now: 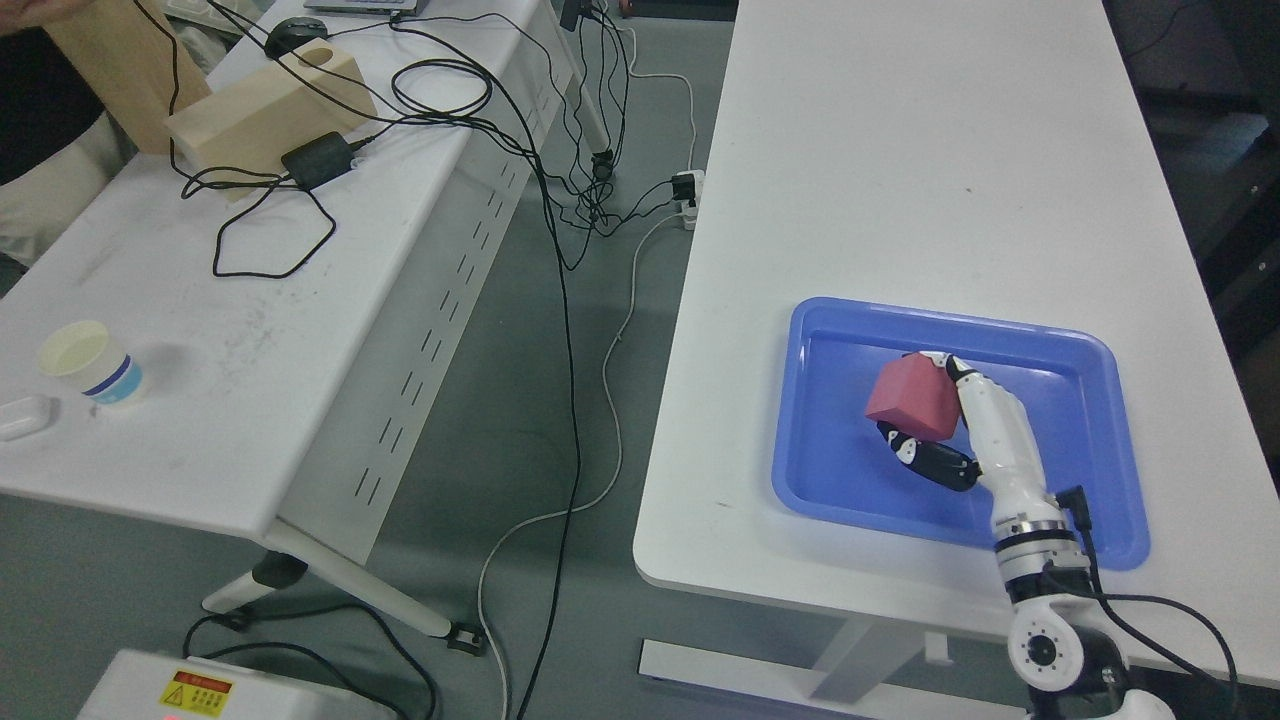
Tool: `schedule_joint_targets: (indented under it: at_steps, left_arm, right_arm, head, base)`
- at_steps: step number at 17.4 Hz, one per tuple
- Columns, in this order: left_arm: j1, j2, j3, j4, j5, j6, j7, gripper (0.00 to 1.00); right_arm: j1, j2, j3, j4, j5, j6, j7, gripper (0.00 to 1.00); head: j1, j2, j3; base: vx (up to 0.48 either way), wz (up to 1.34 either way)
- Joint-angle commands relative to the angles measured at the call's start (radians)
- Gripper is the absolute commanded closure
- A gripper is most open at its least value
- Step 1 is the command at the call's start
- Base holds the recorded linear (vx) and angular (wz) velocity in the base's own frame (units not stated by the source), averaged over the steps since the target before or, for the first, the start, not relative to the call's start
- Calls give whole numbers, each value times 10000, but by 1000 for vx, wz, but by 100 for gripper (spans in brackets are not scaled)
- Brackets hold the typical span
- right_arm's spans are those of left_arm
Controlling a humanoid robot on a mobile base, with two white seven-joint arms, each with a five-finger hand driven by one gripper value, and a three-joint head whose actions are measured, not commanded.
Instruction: Pick pink block from left shelf to tray
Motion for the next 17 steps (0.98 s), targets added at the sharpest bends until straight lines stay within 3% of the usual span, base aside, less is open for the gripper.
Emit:
schedule_joint_targets:
  at_steps: [1,9,15,17]
  left_arm:
    - [92,175,0,0,-15,-1,8,0]
    - [92,175,0,0,-15,-1,8,0]
    - [92,175,0,0,-15,-1,8,0]
    - [92,175,0,0,-15,-1,8,0]
  right_arm:
    - [-46,-175,-111,-6,-501,28,-37,63]
    - [-31,-175,-295,25,-2615,488,71,15]
    - [-46,-175,-310,25,-3386,535,71,1]
    - [-46,-175,-417,25,-3933,535,55,1]
  head:
    - [0,0,0]
    - [0,0,0]
    - [0,0,0]
    - [0,0,0]
  base:
    - [0,0]
    - [0,0]
    - [0,0]
    - [0,0]
